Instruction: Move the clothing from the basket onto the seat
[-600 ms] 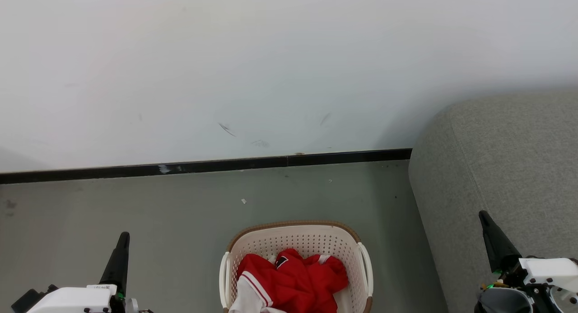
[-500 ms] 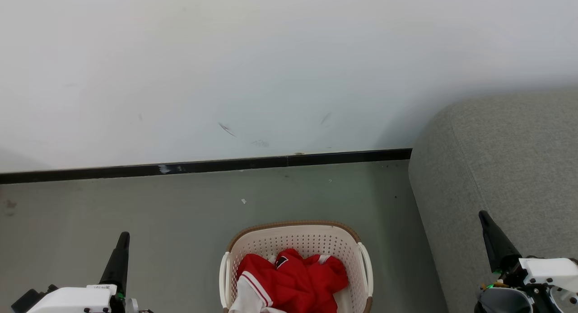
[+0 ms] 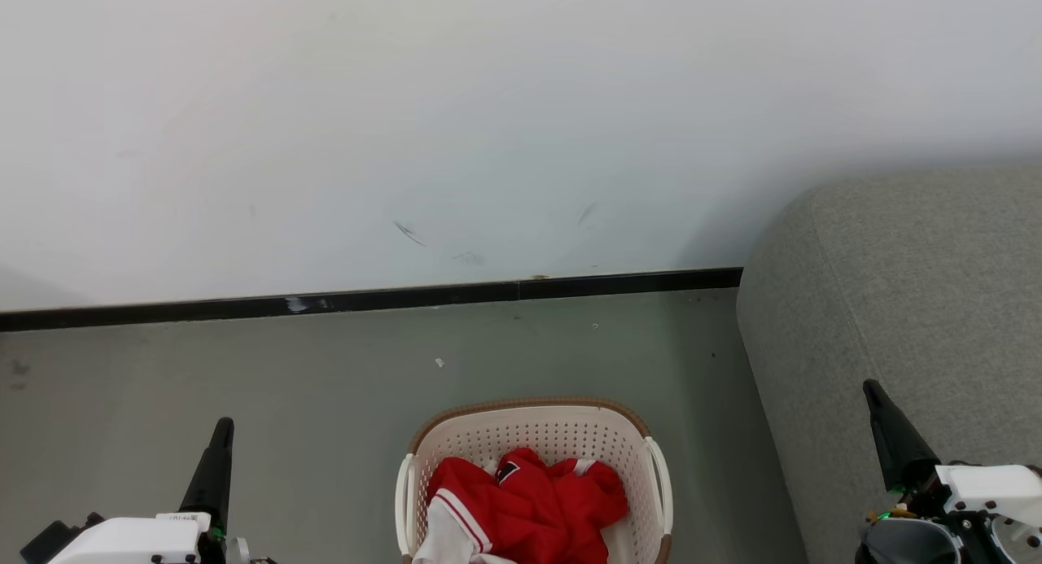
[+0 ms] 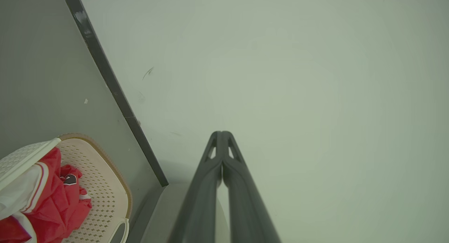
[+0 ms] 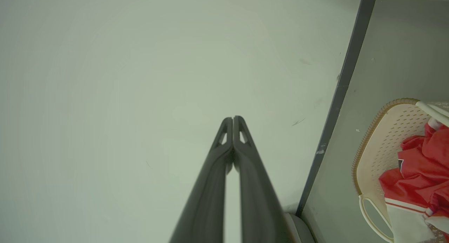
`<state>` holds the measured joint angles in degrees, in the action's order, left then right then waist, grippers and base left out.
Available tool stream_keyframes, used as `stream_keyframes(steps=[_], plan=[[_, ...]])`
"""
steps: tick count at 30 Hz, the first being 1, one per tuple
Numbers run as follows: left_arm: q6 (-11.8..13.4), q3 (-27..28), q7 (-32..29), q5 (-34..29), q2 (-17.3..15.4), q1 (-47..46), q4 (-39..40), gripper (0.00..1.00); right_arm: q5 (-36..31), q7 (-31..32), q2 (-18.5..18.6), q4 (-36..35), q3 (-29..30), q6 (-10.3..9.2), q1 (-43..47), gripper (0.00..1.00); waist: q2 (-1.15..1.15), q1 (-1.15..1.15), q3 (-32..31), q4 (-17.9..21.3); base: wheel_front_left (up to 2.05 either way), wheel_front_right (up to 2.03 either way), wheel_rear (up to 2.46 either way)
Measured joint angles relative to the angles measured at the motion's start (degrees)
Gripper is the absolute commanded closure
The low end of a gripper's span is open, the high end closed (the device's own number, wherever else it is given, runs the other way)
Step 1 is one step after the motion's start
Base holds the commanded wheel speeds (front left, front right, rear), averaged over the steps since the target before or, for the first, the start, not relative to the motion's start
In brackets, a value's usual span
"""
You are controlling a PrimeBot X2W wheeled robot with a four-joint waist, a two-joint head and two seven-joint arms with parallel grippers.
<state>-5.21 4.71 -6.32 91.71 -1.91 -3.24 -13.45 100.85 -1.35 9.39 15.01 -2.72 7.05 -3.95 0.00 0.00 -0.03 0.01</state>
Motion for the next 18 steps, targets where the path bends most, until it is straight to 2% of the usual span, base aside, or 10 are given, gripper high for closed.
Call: stream_keyframes(steps=[18], plan=[[0.0, 0.0, 0.0, 0.0, 0.0, 0.0, 0.0, 1.0, 0.0, -0.01, 0.0, 0.0, -0.01, 0.0, 0.0, 1.0, 0.0, 0.0, 0.0, 0.0, 0.0, 0.0, 0.0]])
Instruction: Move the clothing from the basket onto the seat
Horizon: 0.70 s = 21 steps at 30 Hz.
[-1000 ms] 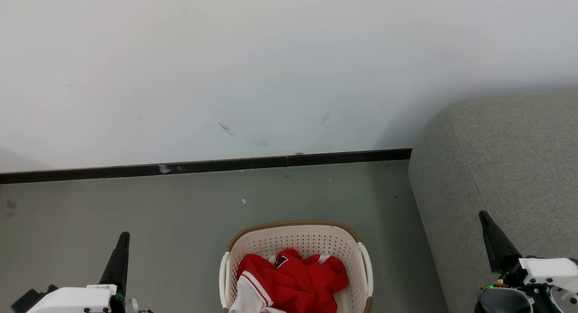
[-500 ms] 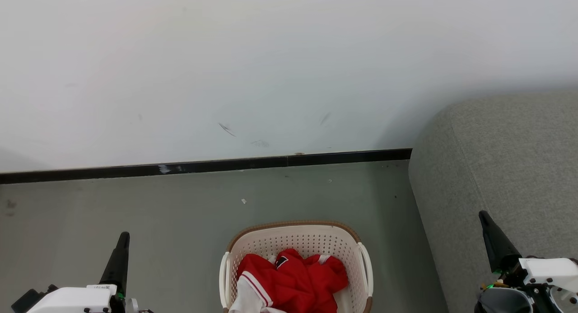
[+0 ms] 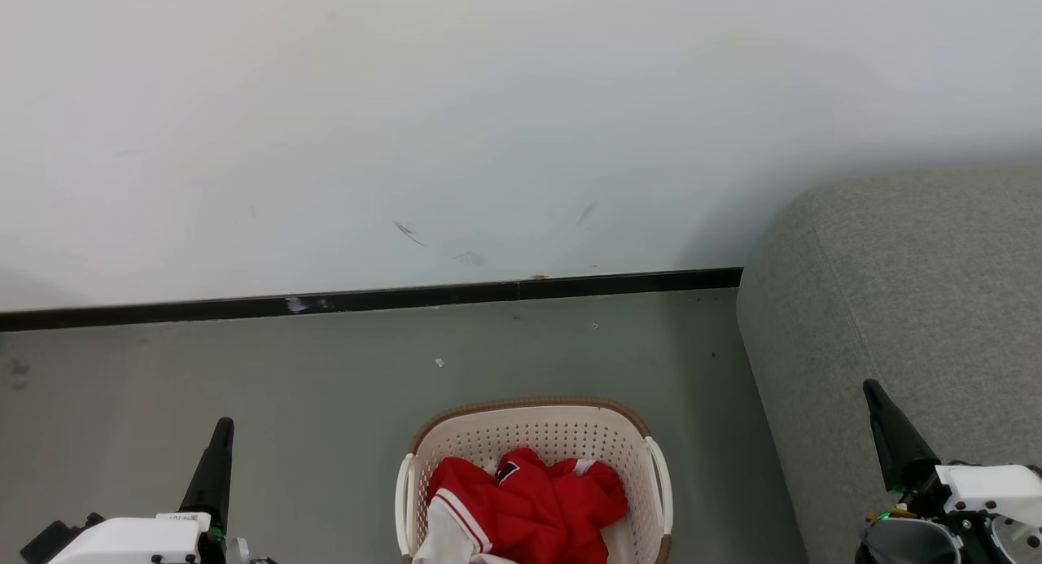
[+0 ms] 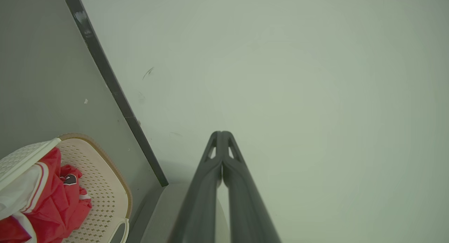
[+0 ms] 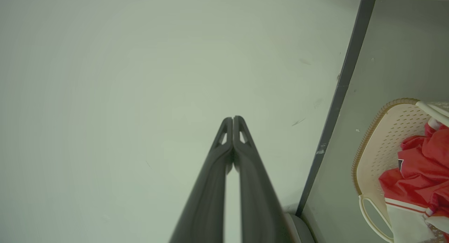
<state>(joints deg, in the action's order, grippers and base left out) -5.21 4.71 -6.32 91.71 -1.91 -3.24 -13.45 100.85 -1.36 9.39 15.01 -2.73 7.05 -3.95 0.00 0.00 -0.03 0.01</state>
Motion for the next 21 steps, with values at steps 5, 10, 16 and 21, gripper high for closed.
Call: stream_keyframes(steps=[5, 10, 16, 21], plan=[[0.0, 0.0, 0.0, 0.0, 0.0, 0.0, 0.0, 1.0, 0.0, 0.0, 0.0, 0.0, 0.0, 0.0, 0.0, 1.0, 0.0, 0.0, 0.0, 0.0, 0.0, 0.0, 0.0], [0.0, 0.0, 0.0, 0.0, 0.0, 0.0, 0.0, 1.0, 0.0, 0.0, 0.01, 0.0, 0.0, 0.0, 0.0, 1.0, 0.0, 0.0, 0.0, 0.0, 0.0, 0.0, 0.0], [0.0, 0.01, 0.0, 0.0, 0.0, 0.0, 0.0, 1.0, 0.0, 0.0, 0.01, 0.0, -0.01, 0.0, 0.0, 1.0, 0.0, 0.0, 0.0, 0.0, 0.0, 0.0, 0.0], [0.0, 0.01, 0.0, 0.0, 0.0, 0.0, 0.0, 1.0, 0.0, 0.0, 0.01, 0.0, -0.01, 0.0, 0.0, 1.0, 0.0, 0.0, 0.0, 0.0, 0.0, 0.0, 0.0]])
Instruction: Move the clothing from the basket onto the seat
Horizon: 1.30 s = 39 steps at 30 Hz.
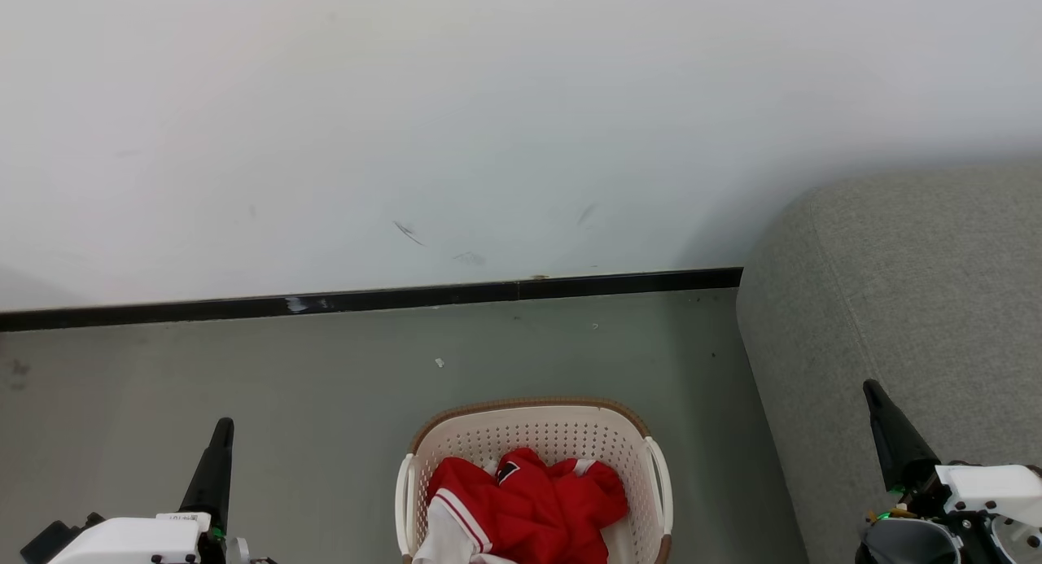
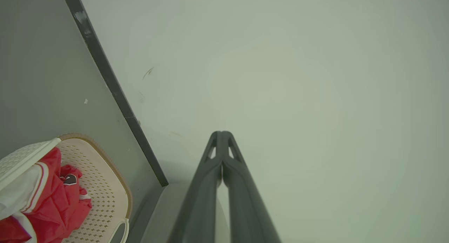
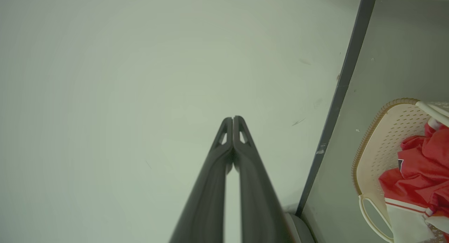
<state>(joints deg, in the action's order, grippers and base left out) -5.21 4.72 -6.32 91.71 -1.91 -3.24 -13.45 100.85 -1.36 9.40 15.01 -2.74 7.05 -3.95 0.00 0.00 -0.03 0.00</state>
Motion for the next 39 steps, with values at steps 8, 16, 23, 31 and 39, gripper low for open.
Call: stream_keyframes(steps=[8, 16, 23, 31, 39], plan=[[0.0, 0.0, 0.0, 0.0, 0.0, 0.0, 0.0, 1.0, 0.0, 0.0, 0.01, 0.0, -0.02, 0.0, 0.0, 1.0, 0.0, 0.0, 0.0, 0.0, 0.0, 0.0, 0.0], [0.01, -0.03, 0.01, -0.01, 0.07, 0.11, -0.25, 0.0, -0.01, 0.0, -0.11, 0.24, -0.02, 0.0, 0.15, 0.0, 0.0, 0.0, 0.0, 0.0, 0.0, 0.0, 0.0], [0.04, -0.8, 0.03, -0.04, 1.91, 3.32, -3.57, 0.0, -0.05, 0.01, -2.53, 3.2, -0.76, -0.07, 3.86, 0.0, 0.0, 0.0, 0.01, 0.02, 0.0, 0.0, 0.0], [0.03, -2.47, 1.44, -2.18, 1.81, 3.32, -3.24, 0.0, -2.02, -0.75, -2.53, 2.72, -0.74, -0.07, 3.69, 0.0, 0.0, 0.0, 0.02, 0.05, 0.0, 0.0, 0.0], [0.04, -4.54, 3.41, -6.79, 1.02, 3.09, -2.79, 0.0, -7.43, -1.93, -2.57, 2.13, 0.14, -0.07, 3.7, 0.0, 0.0, -0.02, -0.09, 0.0, 0.0, 0.0, 0.0]])
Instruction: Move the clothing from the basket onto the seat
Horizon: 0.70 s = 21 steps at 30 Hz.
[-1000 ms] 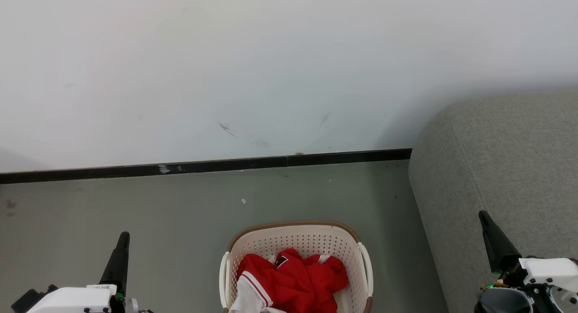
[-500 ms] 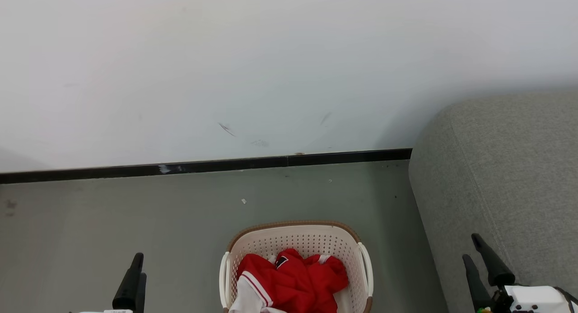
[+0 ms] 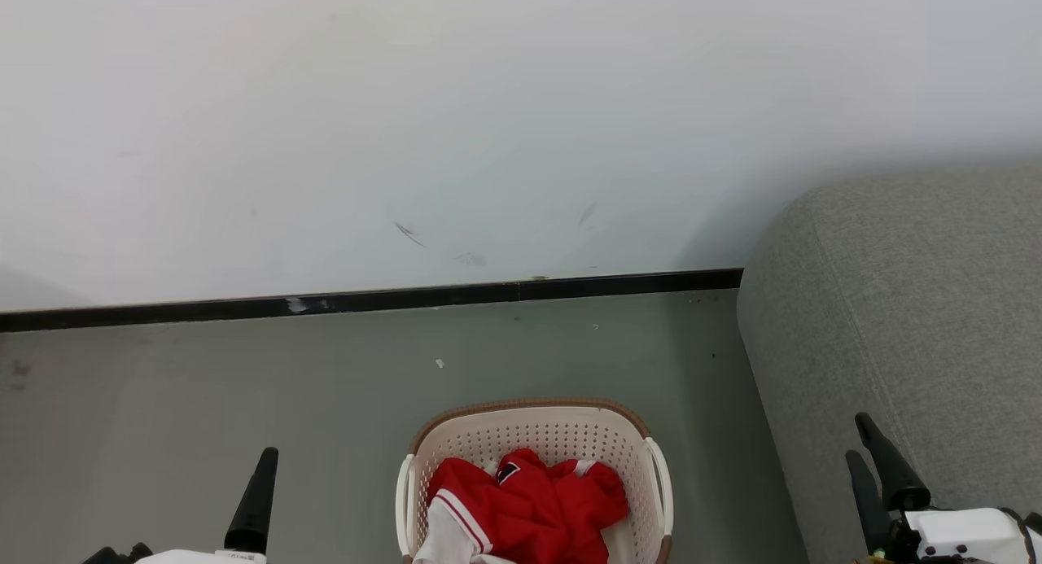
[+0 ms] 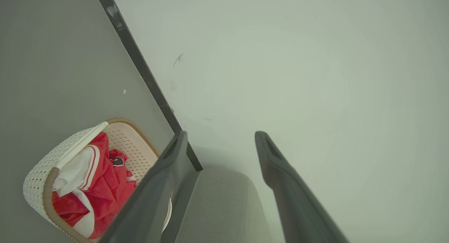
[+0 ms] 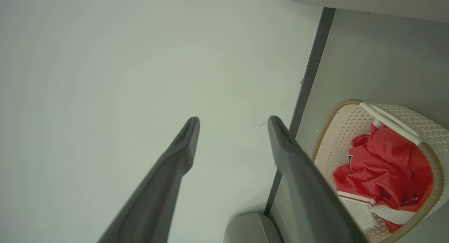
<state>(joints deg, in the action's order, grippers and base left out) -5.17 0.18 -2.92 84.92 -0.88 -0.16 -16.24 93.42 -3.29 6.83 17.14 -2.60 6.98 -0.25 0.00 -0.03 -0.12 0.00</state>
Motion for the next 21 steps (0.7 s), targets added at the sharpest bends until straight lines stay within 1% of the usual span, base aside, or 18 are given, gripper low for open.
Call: stream_keyframes(steps=[6, 12, 17, 21], plan=[[0.26, -1.57, 1.31, -4.87, -0.85, -0.6, 0.54, 0.0, -6.59, -0.77, 0.04, -1.12, 0.68, 0.0, 0.01, 0.0, 0.0, -0.17, -0.14, -0.09, 0.0, 0.0, 0.0], [1.37, -3.19, 2.43, -10.76, -1.32, -1.3, 1.43, 0.0, -13.57, -1.34, -0.09, -2.21, 1.32, 0.0, 0.03, 0.0, 0.0, -0.38, -0.33, -0.21, 0.0, 0.0, 0.0], [2.11, -4.13, 3.32, -16.62, -1.7, -2.34, 3.12, 0.0, -20.24, -2.24, -0.46, -3.63, 1.56, 0.0, 0.07, 0.0, 0.0, -0.46, -0.45, -0.3, 0.0, 0.0, 0.0], [3.21, -5.28, 4.27, -21.58, -2.13, -2.82, 4.44, 0.0, -26.01, -2.68, -0.66, -4.39, 1.6, 0.0, 0.09, 0.0, 0.0, -0.48, -0.51, -0.32, 0.0, 0.0, 0.0]])
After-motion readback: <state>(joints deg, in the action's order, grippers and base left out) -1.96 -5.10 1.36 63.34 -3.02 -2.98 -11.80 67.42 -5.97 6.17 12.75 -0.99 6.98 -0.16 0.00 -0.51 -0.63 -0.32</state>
